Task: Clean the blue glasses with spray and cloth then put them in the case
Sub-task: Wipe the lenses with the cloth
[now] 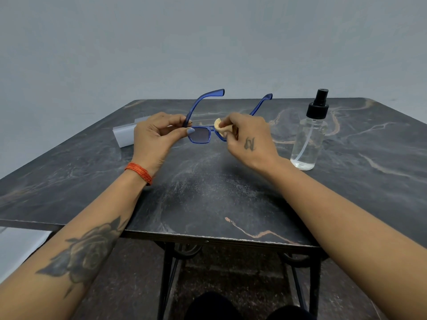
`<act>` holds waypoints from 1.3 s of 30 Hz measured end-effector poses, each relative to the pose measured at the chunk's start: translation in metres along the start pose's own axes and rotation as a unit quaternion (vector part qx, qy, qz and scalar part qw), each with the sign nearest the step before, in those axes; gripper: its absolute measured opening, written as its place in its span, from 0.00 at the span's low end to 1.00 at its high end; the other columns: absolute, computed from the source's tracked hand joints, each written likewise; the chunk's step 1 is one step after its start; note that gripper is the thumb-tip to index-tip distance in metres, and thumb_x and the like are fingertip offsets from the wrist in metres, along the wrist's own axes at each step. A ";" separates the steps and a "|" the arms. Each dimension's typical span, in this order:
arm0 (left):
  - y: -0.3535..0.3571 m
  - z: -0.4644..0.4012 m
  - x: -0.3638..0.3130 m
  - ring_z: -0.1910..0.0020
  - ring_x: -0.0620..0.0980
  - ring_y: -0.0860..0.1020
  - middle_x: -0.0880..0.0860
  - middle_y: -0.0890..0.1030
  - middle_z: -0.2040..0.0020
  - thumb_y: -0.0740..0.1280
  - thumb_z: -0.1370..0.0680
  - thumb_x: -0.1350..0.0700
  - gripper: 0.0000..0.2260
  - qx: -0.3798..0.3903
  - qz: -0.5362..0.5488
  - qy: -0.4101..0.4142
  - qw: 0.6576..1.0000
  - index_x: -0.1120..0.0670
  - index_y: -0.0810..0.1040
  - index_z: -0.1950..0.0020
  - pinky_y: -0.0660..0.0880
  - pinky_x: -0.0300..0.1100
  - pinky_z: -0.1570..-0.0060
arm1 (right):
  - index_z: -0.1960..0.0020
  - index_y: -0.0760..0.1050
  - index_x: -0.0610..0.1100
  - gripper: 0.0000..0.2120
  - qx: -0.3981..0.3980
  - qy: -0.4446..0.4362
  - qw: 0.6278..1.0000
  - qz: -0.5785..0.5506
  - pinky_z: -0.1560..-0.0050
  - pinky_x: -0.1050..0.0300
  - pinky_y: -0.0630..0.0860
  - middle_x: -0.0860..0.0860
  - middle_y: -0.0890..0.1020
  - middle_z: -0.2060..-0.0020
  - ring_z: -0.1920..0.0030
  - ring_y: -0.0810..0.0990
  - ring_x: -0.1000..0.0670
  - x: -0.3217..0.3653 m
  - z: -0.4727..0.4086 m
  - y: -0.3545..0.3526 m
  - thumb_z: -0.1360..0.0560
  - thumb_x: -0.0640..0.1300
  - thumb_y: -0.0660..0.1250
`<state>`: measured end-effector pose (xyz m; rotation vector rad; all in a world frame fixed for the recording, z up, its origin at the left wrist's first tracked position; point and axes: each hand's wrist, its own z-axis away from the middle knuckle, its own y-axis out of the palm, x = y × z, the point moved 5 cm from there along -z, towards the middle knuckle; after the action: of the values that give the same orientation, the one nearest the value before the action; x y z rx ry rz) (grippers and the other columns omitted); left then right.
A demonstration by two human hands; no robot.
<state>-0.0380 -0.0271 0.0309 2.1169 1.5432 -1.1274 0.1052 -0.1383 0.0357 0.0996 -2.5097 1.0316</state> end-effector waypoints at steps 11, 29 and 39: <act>0.000 0.000 -0.002 0.53 0.55 0.80 0.49 0.80 0.58 0.73 0.31 0.62 0.11 0.006 0.002 0.001 1.000 0.54 0.81 0.51 0.78 0.48 0.46 | 0.53 0.77 0.37 0.08 -0.025 -0.021 0.993 0.115 0.60 0.51 0.72 0.42 0.81 0.61 0.58 0.77 0.40 -0.001 0.000 -0.004 0.28 0.36 0.60; 0.000 0.001 -0.002 0.54 0.51 0.80 0.47 0.80 0.59 0.73 0.31 0.62 0.11 0.001 -0.011 0.002 1.000 0.55 0.81 0.50 0.78 0.47 0.47 | 0.56 0.80 0.41 0.08 0.008 0.045 0.998 -0.044 0.67 0.63 0.68 0.52 0.78 0.67 0.65 0.74 0.51 -0.004 0.000 -0.004 0.32 0.35 0.64; 0.000 0.002 -0.004 0.54 0.50 0.80 0.47 0.80 0.59 0.73 0.31 0.62 0.12 0.008 -0.006 0.002 1.000 0.55 0.80 0.49 0.78 0.45 0.47 | 0.54 0.78 0.39 0.08 -0.015 0.018 0.993 0.115 0.58 0.50 0.75 0.43 0.82 0.61 0.59 0.78 0.42 -0.002 0.000 -0.008 0.27 0.39 0.61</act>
<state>-0.0389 -0.0313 0.0328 2.1247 1.5549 -1.1442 0.1090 -0.1445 0.0396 -0.2195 -2.5448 1.0727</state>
